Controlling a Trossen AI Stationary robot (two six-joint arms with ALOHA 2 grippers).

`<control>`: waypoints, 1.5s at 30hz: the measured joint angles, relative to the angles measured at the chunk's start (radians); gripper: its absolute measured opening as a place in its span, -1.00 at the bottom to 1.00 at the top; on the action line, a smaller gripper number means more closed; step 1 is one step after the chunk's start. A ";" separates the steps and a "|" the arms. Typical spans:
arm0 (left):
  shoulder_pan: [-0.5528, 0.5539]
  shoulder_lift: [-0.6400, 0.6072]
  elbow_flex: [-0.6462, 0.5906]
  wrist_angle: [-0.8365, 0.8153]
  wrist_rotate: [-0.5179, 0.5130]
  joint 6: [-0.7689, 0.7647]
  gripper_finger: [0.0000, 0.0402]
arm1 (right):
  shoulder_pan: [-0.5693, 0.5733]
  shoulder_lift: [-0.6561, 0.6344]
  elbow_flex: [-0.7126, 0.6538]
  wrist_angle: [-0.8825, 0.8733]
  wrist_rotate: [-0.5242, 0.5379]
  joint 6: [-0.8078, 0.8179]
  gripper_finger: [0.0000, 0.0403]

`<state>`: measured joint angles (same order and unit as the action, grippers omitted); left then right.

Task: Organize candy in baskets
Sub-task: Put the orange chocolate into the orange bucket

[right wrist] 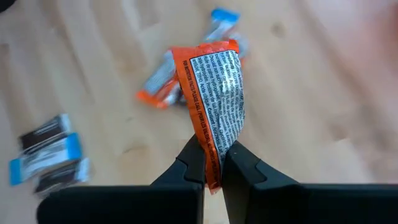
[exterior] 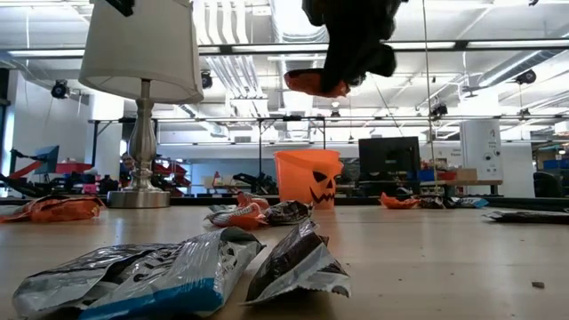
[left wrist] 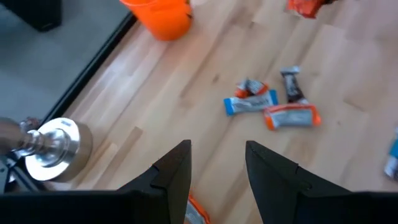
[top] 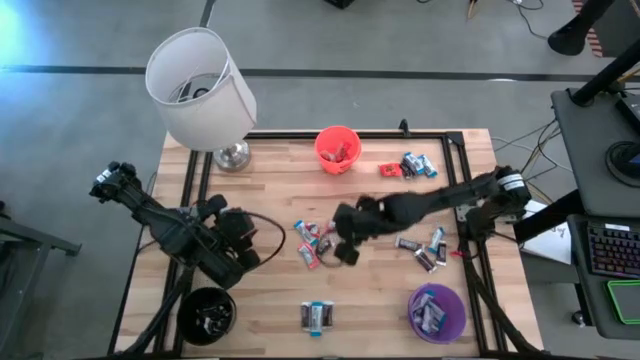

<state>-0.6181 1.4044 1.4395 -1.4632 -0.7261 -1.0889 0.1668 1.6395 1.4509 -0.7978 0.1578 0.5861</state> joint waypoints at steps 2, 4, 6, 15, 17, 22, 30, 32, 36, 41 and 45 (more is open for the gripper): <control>0.034 0.000 0.000 0.000 -0.001 0.002 -0.33 | -0.055 -0.021 0.000 -0.009 -0.006 -0.060 -0.91; 0.068 0.000 0.000 0.000 -0.001 0.006 -0.33 | -0.110 -0.042 0.000 -0.011 -0.008 -0.119 -0.91; 0.099 0.000 0.000 0.000 -0.002 0.006 -0.33 | -0.163 -0.057 0.000 -0.012 -0.012 -0.177 -0.91; 0.210 0.000 0.000 0.011 -0.015 0.006 -0.33 | -0.410 -0.060 0.000 -0.007 -0.034 -0.390 -0.91; 0.228 0.000 0.000 0.025 -0.025 0.007 -0.33 | -0.462 -0.052 0.000 0.006 -0.035 -0.423 -0.91; 0.268 0.004 -0.001 0.061 -0.027 0.007 -0.33 | -0.574 -0.036 0.000 0.085 -0.118 -0.483 -0.91; 0.287 0.034 -0.001 0.071 -0.027 0.018 -0.33 | -0.679 0.003 0.000 0.138 -0.165 -0.534 -0.91; 0.287 0.045 -0.001 0.079 -0.027 0.031 -0.33 | -0.689 0.014 0.000 0.143 -0.171 -0.546 -0.91; 0.290 0.064 -0.001 0.090 -0.026 0.030 -0.33 | -0.699 0.033 0.000 0.169 -0.192 -0.547 -0.90; 0.302 0.080 -0.002 0.093 -0.026 0.005 -0.33 | -0.698 0.055 0.000 0.201 -0.196 -0.554 -0.79; 0.312 0.081 -0.002 0.093 -0.026 0.006 -0.33 | -0.698 0.064 0.000 0.207 -0.196 -0.550 -0.67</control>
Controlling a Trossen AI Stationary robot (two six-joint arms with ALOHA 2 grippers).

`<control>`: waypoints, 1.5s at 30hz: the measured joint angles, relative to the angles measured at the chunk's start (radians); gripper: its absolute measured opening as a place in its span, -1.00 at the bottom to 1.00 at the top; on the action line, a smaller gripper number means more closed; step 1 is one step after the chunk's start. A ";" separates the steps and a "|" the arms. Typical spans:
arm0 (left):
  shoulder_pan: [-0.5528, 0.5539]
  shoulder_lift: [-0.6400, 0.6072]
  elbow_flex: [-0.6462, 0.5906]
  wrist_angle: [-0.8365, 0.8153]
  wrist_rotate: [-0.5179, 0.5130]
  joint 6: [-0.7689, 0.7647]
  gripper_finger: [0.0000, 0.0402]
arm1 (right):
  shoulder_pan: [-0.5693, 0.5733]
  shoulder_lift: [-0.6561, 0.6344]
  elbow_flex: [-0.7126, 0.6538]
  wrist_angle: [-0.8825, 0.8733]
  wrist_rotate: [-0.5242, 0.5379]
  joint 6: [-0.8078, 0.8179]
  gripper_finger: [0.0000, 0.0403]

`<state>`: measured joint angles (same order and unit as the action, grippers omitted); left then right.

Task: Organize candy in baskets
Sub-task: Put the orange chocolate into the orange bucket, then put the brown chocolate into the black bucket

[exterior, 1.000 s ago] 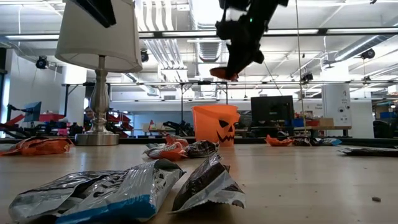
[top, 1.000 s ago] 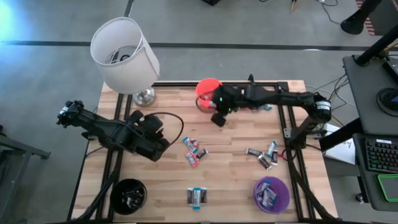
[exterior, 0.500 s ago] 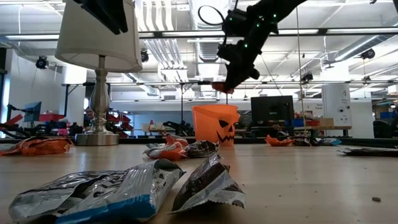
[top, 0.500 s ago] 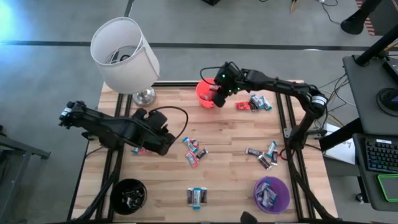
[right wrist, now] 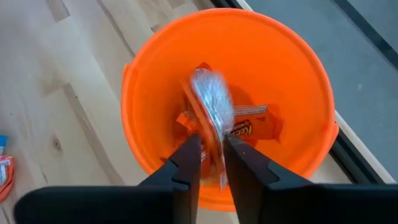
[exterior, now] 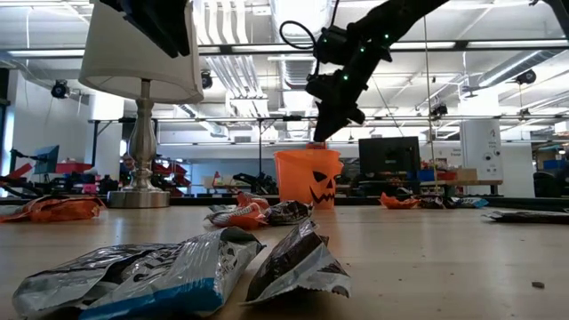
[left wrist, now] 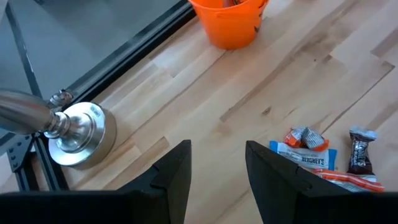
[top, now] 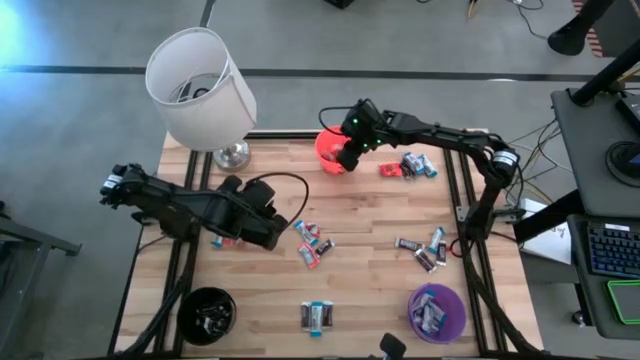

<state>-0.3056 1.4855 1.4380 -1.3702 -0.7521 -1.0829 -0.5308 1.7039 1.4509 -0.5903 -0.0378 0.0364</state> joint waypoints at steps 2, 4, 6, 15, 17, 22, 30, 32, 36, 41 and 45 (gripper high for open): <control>0.004 0.000 0.000 0.000 0.000 0.015 -0.33 | 0.000 0.001 0.000 -0.001 0.001 0.004 -0.60; 0.012 0.000 0.000 0.000 0.000 0.047 -0.33 | 0.000 0.000 0.000 -0.001 0.001 0.005 -0.53; 0.020 0.000 0.000 0.000 0.000 0.078 -0.33 | 0.000 -0.005 0.000 -0.013 0.002 0.016 -0.48; 0.075 -0.001 0.000 -0.001 0.000 0.184 -0.33 | 0.000 -0.049 0.029 -0.253 0.003 -0.017 -0.42; 0.086 -0.001 0.000 -0.001 0.000 0.199 -0.33 | 0.000 -0.052 0.048 -0.346 0.003 -0.031 -0.44; 0.100 -0.001 0.000 -0.001 -0.001 0.214 -0.33 | 0.000 -0.058 0.065 -0.520 0.004 -0.069 -0.47; 0.100 -0.001 0.000 -0.001 0.000 0.215 -0.33 | -0.030 -0.053 0.051 -0.540 0.012 0.134 -0.44; 0.100 -0.001 0.000 -0.001 0.000 0.215 -0.33 | -0.038 -0.045 0.038 -0.524 0.027 0.209 -0.43; 0.100 -0.001 0.000 -0.001 0.001 0.218 -0.33 | -0.039 -0.033 0.009 -0.522 0.162 0.330 -0.43; 0.100 -0.001 0.000 -0.003 0.002 0.287 -0.33 | -0.040 -0.028 -0.025 -0.528 0.233 0.416 -0.42; 0.108 -0.001 0.000 -0.035 0.001 0.323 -0.33 | -0.029 -0.028 -0.078 -0.533 0.234 0.425 -0.42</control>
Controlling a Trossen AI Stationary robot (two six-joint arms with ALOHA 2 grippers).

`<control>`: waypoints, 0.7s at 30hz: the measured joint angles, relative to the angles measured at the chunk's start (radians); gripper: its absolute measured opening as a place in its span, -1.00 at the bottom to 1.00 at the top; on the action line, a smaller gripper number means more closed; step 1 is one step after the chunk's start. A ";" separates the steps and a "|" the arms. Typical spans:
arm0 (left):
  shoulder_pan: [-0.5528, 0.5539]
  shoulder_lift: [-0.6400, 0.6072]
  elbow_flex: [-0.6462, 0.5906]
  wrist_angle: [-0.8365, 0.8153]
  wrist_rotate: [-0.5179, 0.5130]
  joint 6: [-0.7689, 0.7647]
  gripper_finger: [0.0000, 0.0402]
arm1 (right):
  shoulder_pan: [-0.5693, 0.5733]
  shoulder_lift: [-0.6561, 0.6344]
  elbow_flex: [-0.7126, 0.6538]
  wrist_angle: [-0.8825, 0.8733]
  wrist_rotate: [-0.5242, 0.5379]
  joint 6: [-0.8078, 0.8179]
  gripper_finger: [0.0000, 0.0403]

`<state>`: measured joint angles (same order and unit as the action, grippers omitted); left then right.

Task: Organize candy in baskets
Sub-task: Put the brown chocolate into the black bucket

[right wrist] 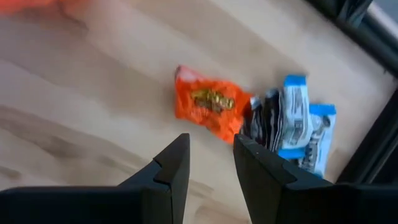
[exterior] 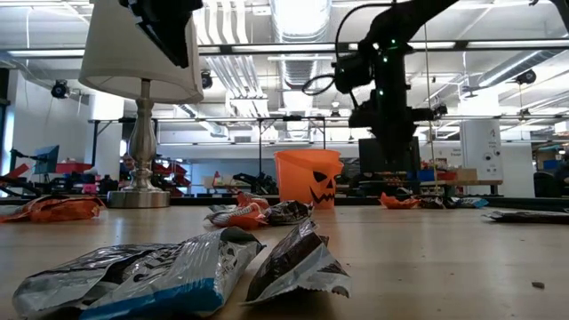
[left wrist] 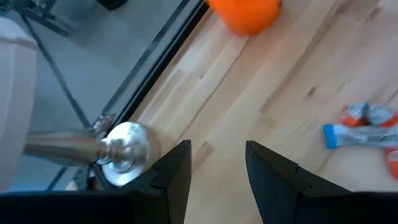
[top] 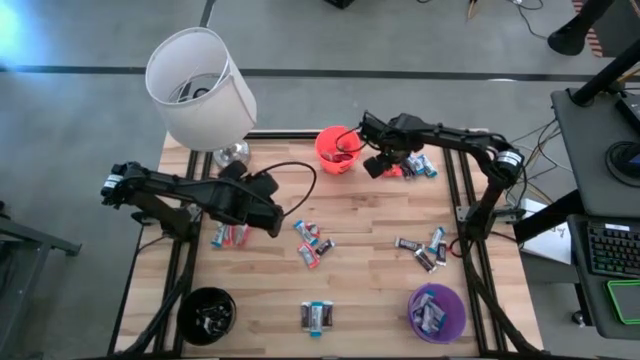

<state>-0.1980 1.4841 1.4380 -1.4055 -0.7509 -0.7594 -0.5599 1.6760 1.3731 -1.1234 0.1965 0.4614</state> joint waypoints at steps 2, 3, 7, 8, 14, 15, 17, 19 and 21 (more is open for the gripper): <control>0.010 0.000 0.000 -0.036 0.000 0.001 -0.33 | 0.011 0.000 -0.031 -0.015 0.008 -0.005 -0.40; 0.015 0.000 0.000 -0.054 0.000 0.000 -0.33 | 0.019 0.000 -0.045 -0.029 0.007 -0.008 -0.39; 0.040 0.000 0.000 -0.105 -0.001 0.011 -0.33 | 0.050 0.001 -0.079 -0.113 0.007 -0.006 -0.34; 0.046 0.000 0.000 -0.107 -0.001 0.023 -0.33 | 0.059 0.001 -0.083 -0.125 0.007 -0.006 -0.32; 0.080 -0.001 0.000 -0.104 -0.002 0.121 -0.33 | 0.075 0.001 -0.086 -0.100 0.034 0.004 -0.19; 0.085 -0.001 0.000 -0.104 -0.002 0.134 -0.33 | 0.071 0.001 -0.086 -0.093 0.062 0.016 -0.17; 0.095 -0.001 0.000 -0.104 -0.009 0.151 -0.33 | 0.058 0.001 -0.086 -0.090 0.088 0.031 -0.14; 0.102 -0.001 0.000 -0.103 -0.011 0.162 -0.33 | 0.042 0.001 -0.087 -0.091 0.088 0.043 -0.12; 0.105 -0.001 0.000 -0.102 -0.011 0.169 -0.33 | 0.027 0.002 -0.090 -0.083 0.089 0.044 -0.11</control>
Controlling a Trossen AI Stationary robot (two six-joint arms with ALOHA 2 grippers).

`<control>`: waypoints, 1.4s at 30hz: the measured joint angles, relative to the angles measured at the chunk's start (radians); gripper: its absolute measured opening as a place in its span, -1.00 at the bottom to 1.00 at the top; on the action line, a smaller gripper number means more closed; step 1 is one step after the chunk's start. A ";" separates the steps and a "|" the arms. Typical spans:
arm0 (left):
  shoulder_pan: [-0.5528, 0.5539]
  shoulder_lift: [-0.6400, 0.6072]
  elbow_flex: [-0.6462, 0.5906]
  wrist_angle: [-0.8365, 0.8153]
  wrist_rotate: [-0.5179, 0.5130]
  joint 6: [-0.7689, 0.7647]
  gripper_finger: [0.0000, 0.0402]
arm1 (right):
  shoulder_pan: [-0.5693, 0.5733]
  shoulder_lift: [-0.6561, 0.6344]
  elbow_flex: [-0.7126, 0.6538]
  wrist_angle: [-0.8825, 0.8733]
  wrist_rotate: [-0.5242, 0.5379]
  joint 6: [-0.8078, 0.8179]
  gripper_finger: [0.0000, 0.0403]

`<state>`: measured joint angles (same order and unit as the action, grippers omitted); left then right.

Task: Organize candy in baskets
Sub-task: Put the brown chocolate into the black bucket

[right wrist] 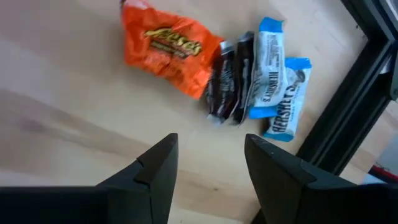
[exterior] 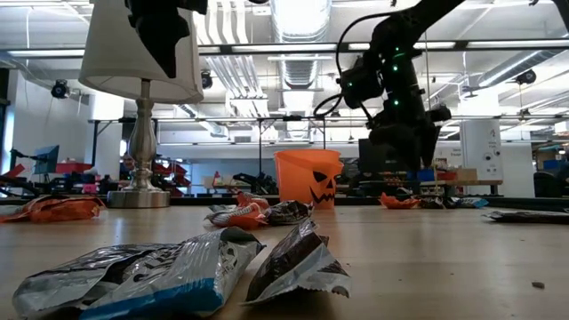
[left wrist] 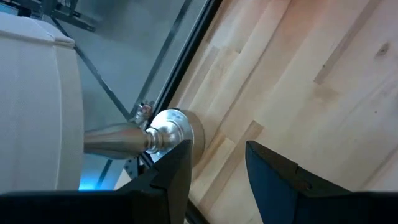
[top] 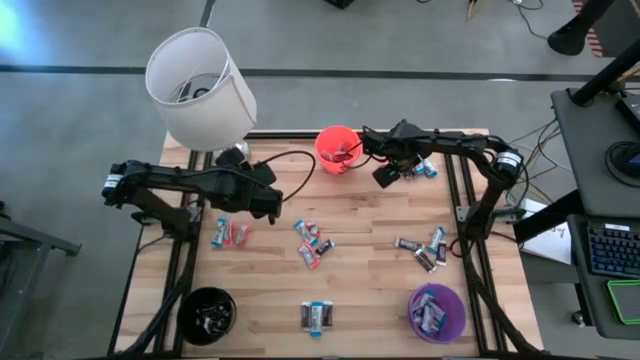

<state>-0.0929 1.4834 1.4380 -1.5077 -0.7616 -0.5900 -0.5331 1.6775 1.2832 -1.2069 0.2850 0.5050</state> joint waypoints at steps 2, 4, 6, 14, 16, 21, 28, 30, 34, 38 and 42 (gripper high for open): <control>0.000 0.000 0.000 0.000 0.000 0.002 -0.33 | -0.018 0.000 -0.014 0.019 0.000 -0.001 -0.12; 0.000 0.000 0.000 0.001 0.000 0.002 -0.33 | -0.032 0.000 -0.041 0.049 0.000 -0.001 -0.12; 0.000 0.000 0.000 0.004 0.000 0.002 -0.33 | -0.045 0.001 -0.070 0.079 -0.001 -0.004 -0.11; 0.000 0.000 0.000 0.006 0.000 0.002 -0.33 | -0.077 0.002 -0.184 0.179 0.000 -0.007 -0.13; 0.000 0.000 0.000 0.007 0.000 0.002 -0.33 | -0.083 0.002 -0.205 0.206 0.000 -0.007 -0.13; 0.000 0.000 0.000 0.014 0.001 0.002 -0.33 | -0.083 0.002 -0.236 0.257 -0.001 -0.007 -0.14; 0.000 0.000 0.000 0.021 0.012 0.002 -0.33 | -0.086 0.002 -0.258 0.327 -0.022 -0.008 -0.15; 0.000 0.000 0.000 0.023 0.012 0.002 -0.33 | -0.091 0.002 -0.260 0.332 -0.022 -0.008 -0.17; 0.000 0.000 0.000 0.024 0.013 0.002 -0.33 | -0.111 0.002 -0.263 0.333 -0.022 -0.008 -0.21; 0.000 0.000 0.000 0.026 0.013 0.002 -0.33 | -0.125 0.007 -0.266 0.342 -0.022 -0.003 -0.25; 0.000 0.000 0.000 0.027 0.013 0.002 -0.33 | -0.129 0.020 -0.267 0.375 -0.024 -0.002 -0.28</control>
<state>-0.0933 1.4834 1.4380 -1.4807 -0.7488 -0.5878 -0.6621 1.6973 1.0157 -0.8321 0.2614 0.5027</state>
